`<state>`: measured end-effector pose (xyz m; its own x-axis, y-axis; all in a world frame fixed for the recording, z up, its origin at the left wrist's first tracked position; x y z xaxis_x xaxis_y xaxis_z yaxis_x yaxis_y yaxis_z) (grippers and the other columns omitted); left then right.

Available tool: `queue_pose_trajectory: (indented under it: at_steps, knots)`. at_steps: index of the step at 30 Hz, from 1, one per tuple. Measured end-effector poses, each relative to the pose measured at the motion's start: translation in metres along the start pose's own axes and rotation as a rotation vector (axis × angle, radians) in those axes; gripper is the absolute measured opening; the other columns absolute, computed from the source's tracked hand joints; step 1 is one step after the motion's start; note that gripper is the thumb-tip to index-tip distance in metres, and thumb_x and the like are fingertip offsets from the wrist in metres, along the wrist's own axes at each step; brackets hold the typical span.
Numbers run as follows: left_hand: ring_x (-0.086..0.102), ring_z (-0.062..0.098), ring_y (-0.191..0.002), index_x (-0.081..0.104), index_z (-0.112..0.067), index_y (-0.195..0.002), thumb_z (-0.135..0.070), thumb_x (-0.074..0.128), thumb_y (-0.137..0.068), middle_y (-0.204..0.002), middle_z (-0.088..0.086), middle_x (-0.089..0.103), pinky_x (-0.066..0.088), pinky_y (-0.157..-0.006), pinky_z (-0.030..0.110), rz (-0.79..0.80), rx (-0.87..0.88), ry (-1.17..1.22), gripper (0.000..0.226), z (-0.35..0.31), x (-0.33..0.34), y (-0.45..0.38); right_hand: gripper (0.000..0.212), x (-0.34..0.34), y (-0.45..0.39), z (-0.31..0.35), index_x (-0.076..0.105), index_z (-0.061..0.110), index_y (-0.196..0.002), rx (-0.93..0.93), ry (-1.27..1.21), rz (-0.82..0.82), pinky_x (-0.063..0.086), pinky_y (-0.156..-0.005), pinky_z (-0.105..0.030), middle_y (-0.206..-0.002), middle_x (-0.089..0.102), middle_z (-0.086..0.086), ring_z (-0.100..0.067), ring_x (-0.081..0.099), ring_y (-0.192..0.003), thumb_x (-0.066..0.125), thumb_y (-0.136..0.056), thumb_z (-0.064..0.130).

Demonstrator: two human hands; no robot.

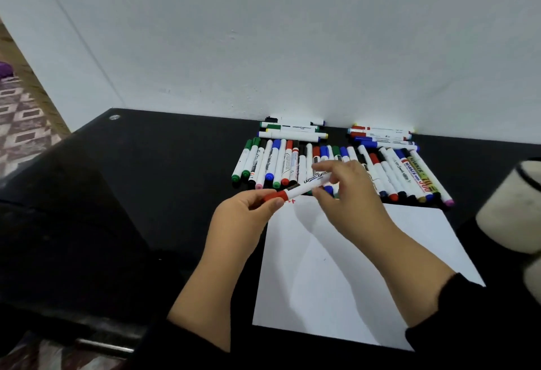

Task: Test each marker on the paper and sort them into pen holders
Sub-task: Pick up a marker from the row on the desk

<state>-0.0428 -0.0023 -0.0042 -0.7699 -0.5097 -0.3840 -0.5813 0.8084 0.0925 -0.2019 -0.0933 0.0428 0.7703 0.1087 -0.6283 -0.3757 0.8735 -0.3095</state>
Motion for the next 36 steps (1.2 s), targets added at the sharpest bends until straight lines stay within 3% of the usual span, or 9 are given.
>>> queue_pose_trajectory:
  at_steps: [2,6,10,13,16,20,24,33,36]
  knots:
    - [0.056,0.001,-0.073,0.070,-0.032,-0.100,-0.032,0.067,-0.084,-0.079,-0.018,0.063,0.039,-0.055,0.011,0.039,0.000,0.027,0.016,-0.006,0.009,0.006,0.031,-0.001,0.010,0.021,0.067,0.015,-0.115,-0.221,0.212,0.020,0.034,-0.074,-0.005,-0.099,0.043,-0.001,-0.014,0.043,-0.091,0.068,-0.085,0.008]
    - [0.056,0.002,-0.080,0.068,-0.030,-0.108,-0.030,0.066,-0.085,-0.086,-0.017,0.062,0.043,-0.062,0.016,0.129,0.035,0.032,0.024,-0.025,0.030,0.019,0.020,-0.013,0.026,0.026,0.067,0.007,-0.103,-0.409,0.481,0.033,0.051,-0.060,-0.036,-0.099,0.057,-0.011,-0.029,0.057,-0.087,0.068,-0.083,0.003]
    - [0.051,-0.006,-0.087,0.054,-0.030,-0.129,-0.035,0.057,-0.091,-0.107,-0.018,0.057,0.037,-0.072,0.008,0.307,0.184,-0.040,0.039,-0.061,0.068,0.033,0.028,-0.046,0.022,-0.003,0.051,0.012,-0.123,-0.235,0.581,0.026,0.044,-0.083,-0.028,-0.123,0.049,-0.004,-0.020,0.051,-0.107,0.051,-0.095,0.010]
    - [0.044,0.006,-0.122,0.039,-0.029,-0.141,-0.042,0.048,-0.094,-0.141,-0.009,0.044,0.034,-0.097,0.022,0.426,0.293,-0.226,0.050,-0.079,0.107,0.038,0.031,-0.093,0.022,-0.017,0.046,0.012,-0.127,-0.110,0.556,-0.056,0.037,-0.079,-0.021,-0.130,0.045,-0.004,-0.019,0.048,-0.110,0.048,-0.096,0.012]
    - [0.022,0.011,-0.140,0.023,-0.027,-0.148,-0.044,0.040,-0.097,-0.155,-0.006,0.020,0.021,-0.110,0.027,0.506,0.396,-0.526,0.057,-0.081,0.150,0.042,0.031,-0.135,0.024,-0.029,0.049,0.011,-0.124,-0.042,0.555,-0.105,0.032,-0.073,-0.023,-0.126,0.046,-0.006,-0.025,0.052,-0.104,0.049,-0.093,0.007]
    - [-0.006,0.012,-0.144,0.004,-0.023,-0.151,-0.046,0.033,-0.099,-0.158,-0.004,-0.006,0.003,-0.115,0.029,0.638,0.521,-0.841,0.064,-0.066,0.201,0.047,0.030,-0.177,0.025,-0.037,0.055,0.007,-0.117,-0.018,0.531,-0.143,0.035,-0.071,-0.027,-0.120,0.049,-0.011,-0.030,0.054,-0.098,0.048,-0.088,0.000]
    - [-0.013,0.015,-0.144,-0.003,-0.024,-0.150,-0.051,0.025,-0.098,-0.156,0.000,-0.016,-0.002,-0.116,0.033,0.653,0.575,-1.031,0.065,-0.048,0.224,0.039,0.024,-0.212,0.029,-0.042,0.052,0.008,-0.113,0.037,0.514,-0.181,0.046,-0.075,-0.036,-0.115,0.048,-0.010,-0.027,0.053,-0.090,0.046,-0.091,0.002]
    - [-0.013,0.012,-0.143,-0.006,-0.029,-0.149,-0.052,0.017,-0.098,-0.156,-0.004,-0.016,-0.007,-0.114,0.028,0.572,0.639,-1.044,0.061,-0.036,0.229,0.037,0.020,-0.243,0.028,-0.092,0.047,0.015,-0.116,0.295,0.533,-0.113,0.041,-0.071,-0.030,-0.105,0.047,-0.002,-0.020,0.054,-0.085,0.045,-0.096,0.019]
    - [-0.012,0.011,-0.143,-0.005,-0.030,-0.149,-0.053,0.017,-0.098,-0.156,-0.005,-0.015,-0.007,-0.114,0.028,0.557,0.643,-1.042,0.061,-0.035,0.229,0.036,0.009,-0.242,0.027,-0.105,0.047,0.015,-0.103,0.345,0.525,-0.082,0.039,-0.069,-0.029,-0.097,0.049,-0.004,-0.018,0.052,-0.080,0.044,-0.096,0.019]
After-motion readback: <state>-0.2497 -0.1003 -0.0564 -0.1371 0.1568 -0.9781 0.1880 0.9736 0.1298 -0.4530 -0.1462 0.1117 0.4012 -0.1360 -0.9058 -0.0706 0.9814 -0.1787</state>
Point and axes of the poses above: each hand's wrist, its own y-axis away from the middle knuckle, its own x-axis out of the palm, z = x × y, the point moved 10 cm from there along -y, towards the middle knuckle
